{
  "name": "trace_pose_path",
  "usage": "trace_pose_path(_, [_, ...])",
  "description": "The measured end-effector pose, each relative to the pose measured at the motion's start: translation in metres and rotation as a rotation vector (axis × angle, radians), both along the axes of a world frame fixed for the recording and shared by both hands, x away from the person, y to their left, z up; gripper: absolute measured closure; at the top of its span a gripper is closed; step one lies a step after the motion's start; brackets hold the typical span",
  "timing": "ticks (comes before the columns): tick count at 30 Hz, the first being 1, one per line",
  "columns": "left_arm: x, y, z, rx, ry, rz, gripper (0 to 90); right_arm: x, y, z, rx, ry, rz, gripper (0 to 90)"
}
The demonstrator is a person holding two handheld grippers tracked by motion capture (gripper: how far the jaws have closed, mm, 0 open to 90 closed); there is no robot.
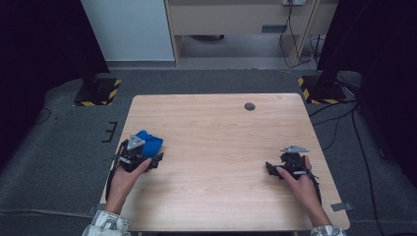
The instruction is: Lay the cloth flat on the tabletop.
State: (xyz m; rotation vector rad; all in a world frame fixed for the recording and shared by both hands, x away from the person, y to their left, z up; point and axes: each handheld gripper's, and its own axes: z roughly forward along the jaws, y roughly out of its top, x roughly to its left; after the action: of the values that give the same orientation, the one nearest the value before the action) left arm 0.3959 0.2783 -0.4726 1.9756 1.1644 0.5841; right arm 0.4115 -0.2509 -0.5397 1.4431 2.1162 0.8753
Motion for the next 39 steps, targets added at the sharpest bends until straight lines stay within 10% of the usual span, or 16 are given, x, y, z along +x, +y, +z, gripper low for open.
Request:
trace_pose_path(12, [0.003, 0.039, -0.013, 0.058, 0.000, 0.116, 7.7, 0.000, 0.000, 0.000, 0.001, 0.002, 0.002, 1.3])
trace_pose_path(19, [0.013, 0.045, -0.042, 0.046, 0.085, 0.147, 9.7, 0.000, 0.000, 0.000, 0.001, 0.002, 0.002, 1.3])
trace_pose_path(31, [0.013, 0.053, -0.044, 0.053, 0.109, 0.150, 59.9, 0.000, 0.000, 0.000, 0.001, 0.000, 0.001, 1.3])
trace_pose_path(39, [0.009, 0.051, -0.025, -0.012, 0.041, 0.141, 67.6, 0.000, 0.000, 0.000, 0.002, 0.002, 0.001, 1.2])
